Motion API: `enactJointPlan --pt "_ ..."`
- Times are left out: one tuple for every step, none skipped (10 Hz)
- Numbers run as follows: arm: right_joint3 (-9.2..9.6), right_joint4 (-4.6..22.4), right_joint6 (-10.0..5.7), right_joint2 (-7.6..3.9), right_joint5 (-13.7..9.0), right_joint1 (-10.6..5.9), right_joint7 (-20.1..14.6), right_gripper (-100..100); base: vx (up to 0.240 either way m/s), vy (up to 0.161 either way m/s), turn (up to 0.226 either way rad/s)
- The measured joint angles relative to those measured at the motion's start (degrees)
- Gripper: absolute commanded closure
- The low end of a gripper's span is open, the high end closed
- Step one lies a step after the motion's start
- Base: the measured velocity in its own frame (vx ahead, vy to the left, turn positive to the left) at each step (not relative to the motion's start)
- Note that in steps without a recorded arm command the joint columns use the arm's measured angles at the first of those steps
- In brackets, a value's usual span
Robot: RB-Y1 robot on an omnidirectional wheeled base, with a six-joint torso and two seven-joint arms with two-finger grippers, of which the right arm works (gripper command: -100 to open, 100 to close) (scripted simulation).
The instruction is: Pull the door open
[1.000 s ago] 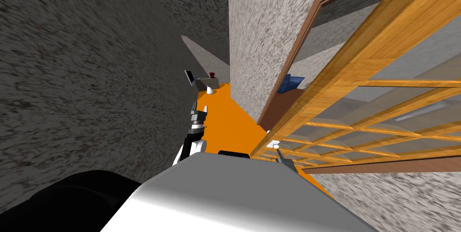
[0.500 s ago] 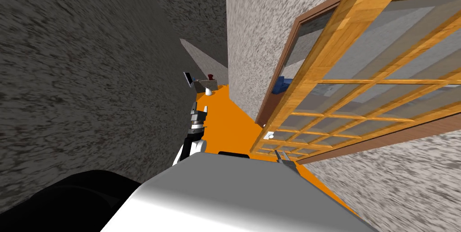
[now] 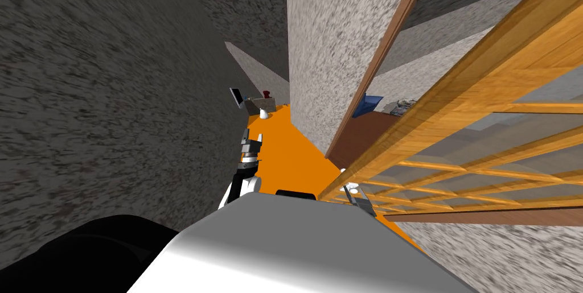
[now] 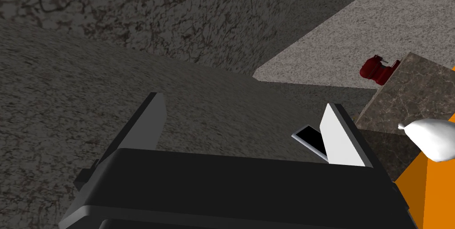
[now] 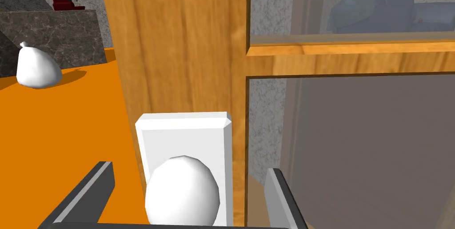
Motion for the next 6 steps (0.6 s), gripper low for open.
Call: enactJointPlan --pt "0.0 0.0 0.01 -0.03 0.0 0.02 0.0 100 -0.043 0.006 0.024" --pt "-0.01 -0.1 0.11 -0.03 0.0 -0.08 0.0 100 -0.031 0.0 0.007" --pt "0.02 -0.1 0.21 -0.03 0.0 -0.09 0.0 100 -0.019 -0.002 -0.003" --pt "0.08 -0.1 0.26 0.01 0.0 -0.05 0.0 100 -0.01 0.0 -0.004" --pt "0.13 0.0 0.29 0.04 0.1 0.0 0.0 100 0.0 0.0 0.0" --pt "0.14 0.0 0.3 0.05 0.1 0.02 0.0 100 -0.122 -0.033 0.136"
